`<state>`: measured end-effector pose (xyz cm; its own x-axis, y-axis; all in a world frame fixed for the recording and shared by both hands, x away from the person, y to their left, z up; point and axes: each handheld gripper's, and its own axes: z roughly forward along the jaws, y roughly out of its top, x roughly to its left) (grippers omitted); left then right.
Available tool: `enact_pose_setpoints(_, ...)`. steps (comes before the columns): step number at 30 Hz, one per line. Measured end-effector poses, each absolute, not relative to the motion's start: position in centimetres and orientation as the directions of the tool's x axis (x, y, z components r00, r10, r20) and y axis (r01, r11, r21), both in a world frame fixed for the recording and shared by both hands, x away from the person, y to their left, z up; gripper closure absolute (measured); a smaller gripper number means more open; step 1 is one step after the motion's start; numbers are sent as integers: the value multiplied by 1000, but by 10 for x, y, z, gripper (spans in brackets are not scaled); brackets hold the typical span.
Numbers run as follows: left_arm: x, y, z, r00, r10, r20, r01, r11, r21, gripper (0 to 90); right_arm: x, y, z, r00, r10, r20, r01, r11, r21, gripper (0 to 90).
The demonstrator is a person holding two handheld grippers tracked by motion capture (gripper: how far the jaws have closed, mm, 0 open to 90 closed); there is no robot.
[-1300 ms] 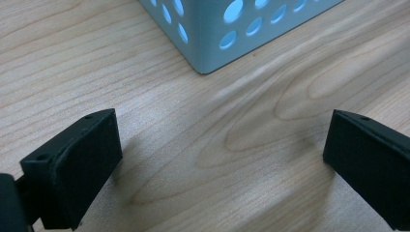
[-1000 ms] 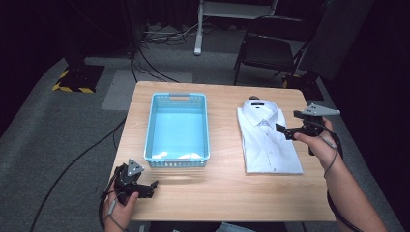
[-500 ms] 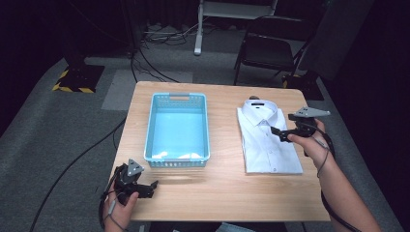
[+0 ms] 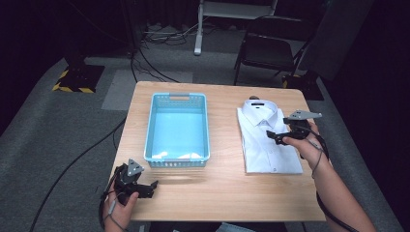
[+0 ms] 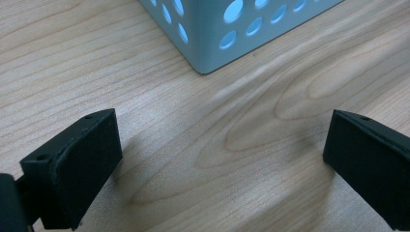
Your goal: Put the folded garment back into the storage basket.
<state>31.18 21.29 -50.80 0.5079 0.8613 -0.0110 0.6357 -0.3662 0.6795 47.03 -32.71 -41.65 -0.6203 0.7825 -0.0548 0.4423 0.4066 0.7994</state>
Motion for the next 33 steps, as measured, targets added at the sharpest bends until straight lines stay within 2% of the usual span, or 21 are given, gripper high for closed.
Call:
enact_pose_setpoints(11, 312, 213, -508, 508, 861, -11, 636, -366, 680, 3, 474, -323, -431, -631, 774, -57, 460, 432, 776, 69)
enact_pose_setpoints(33, 312, 213, -508, 508, 861, -11, 636, -366, 680, 2, 481, -319, -461, -609, 792, -28, 541, 441, 716, 40)
